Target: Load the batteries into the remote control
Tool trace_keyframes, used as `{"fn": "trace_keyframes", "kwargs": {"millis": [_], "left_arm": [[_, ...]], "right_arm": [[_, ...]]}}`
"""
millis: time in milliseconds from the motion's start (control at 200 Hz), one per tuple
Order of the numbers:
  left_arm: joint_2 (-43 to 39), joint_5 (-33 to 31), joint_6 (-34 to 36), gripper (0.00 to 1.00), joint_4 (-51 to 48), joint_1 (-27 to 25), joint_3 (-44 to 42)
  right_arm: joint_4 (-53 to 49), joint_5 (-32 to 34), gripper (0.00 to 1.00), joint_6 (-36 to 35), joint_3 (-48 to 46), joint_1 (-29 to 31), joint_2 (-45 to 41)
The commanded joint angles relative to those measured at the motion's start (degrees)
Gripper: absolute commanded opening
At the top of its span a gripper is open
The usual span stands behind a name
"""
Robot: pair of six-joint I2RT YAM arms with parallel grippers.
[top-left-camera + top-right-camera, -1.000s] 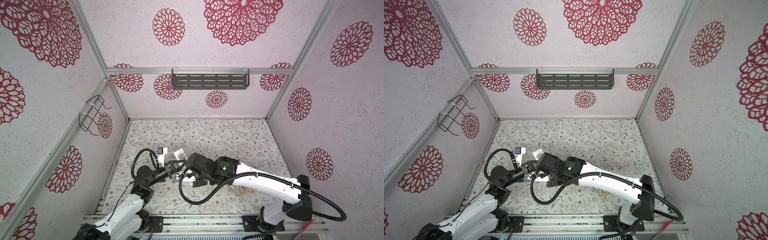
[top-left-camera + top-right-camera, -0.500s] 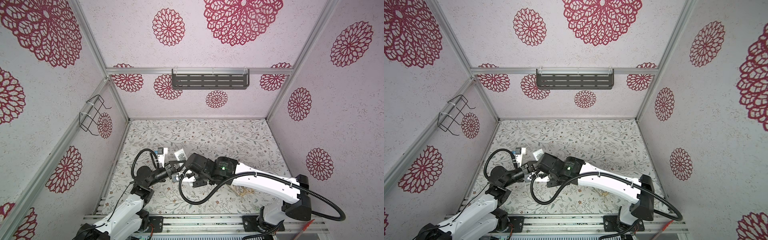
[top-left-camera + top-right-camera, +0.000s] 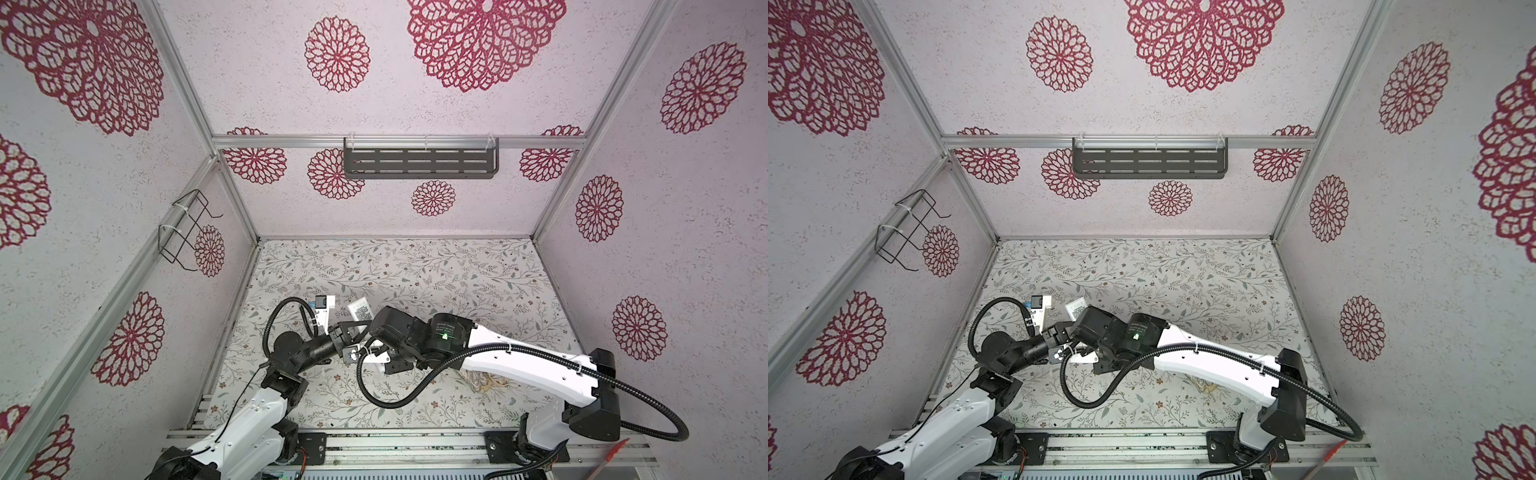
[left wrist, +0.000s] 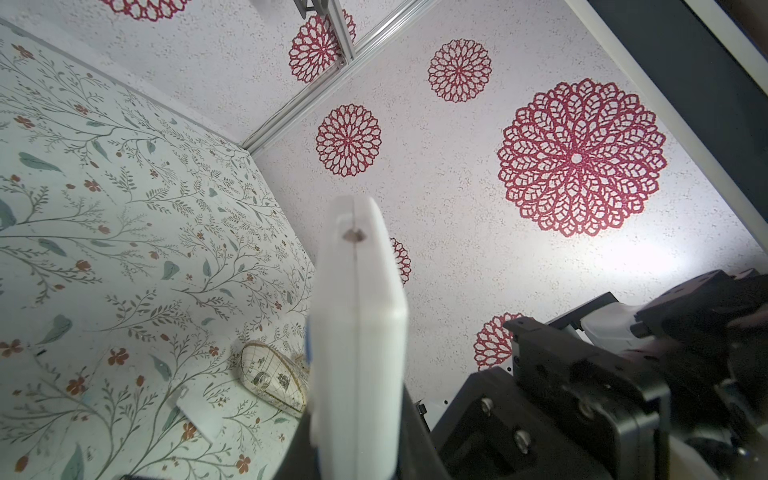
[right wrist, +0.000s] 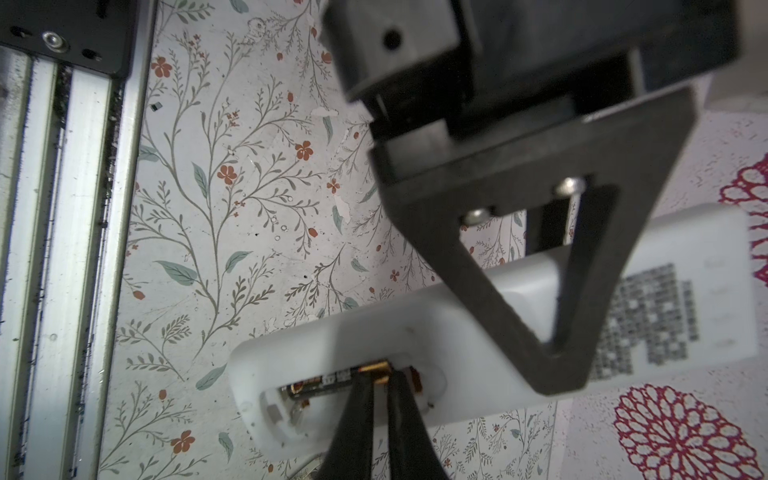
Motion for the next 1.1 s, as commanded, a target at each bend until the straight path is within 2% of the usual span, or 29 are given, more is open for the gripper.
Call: {"fn": "trace_keyframes", "kwargs": {"millis": [0, 180, 310, 445, 605, 745, 770, 911, 1091], "left_arm": [[-1.0, 0.1, -1.1, 0.0, 5.0, 0.0, 0.7], [-1.5, -1.4, 1.1, 0.0, -0.1, 0.1, 1.2], [-4.0, -4.4, 6.1, 0.0, -12.1, 0.1, 3.2], [-7.5, -9.7, 13.1, 0.0, -29.4, 0.2, 6.8], [-9.1, -10.9, 13.7, 0.0, -33.9, 0.2, 8.0], [-9.4, -11.8, 15.9, 0.0, -40.4, 0.4, 9.7], [-9.5, -11.9, 16.1, 0.0, -41.3, 0.4, 9.8], [-10.0, -14.5, 18.8, 0.0, -49.6, 0.6, 12.3], [-8.8, -17.6, 21.7, 0.0, -59.2, 1.6, 15.2]], "right_arm": [[-0.6, -0.4, 0.14, 0.5, -1.1, 0.0, 1.1], [0.3, -1.6, 0.19, 2.4, 0.8, 0.7, -0.9], [3.2, -2.3, 0.23, 4.6, 0.2, 0.8, -5.0], [8.2, -3.3, 0.31, 7.8, -3.6, 0.8, -10.2], [14.0, -1.7, 0.4, 13.9, -9.7, 0.0, -15.2], [17.1, -1.5, 0.46, 22.2, -15.7, -2.6, -18.8], [17.5, -2.1, 0.47, 23.5, -16.9, -4.9, -19.4], [18.0, -4.7, 0.48, 31.1, -23.1, -9.7, -20.9], [17.8, -5.8, 0.48, 36.0, -27.2, -12.8, -18.5]]}}
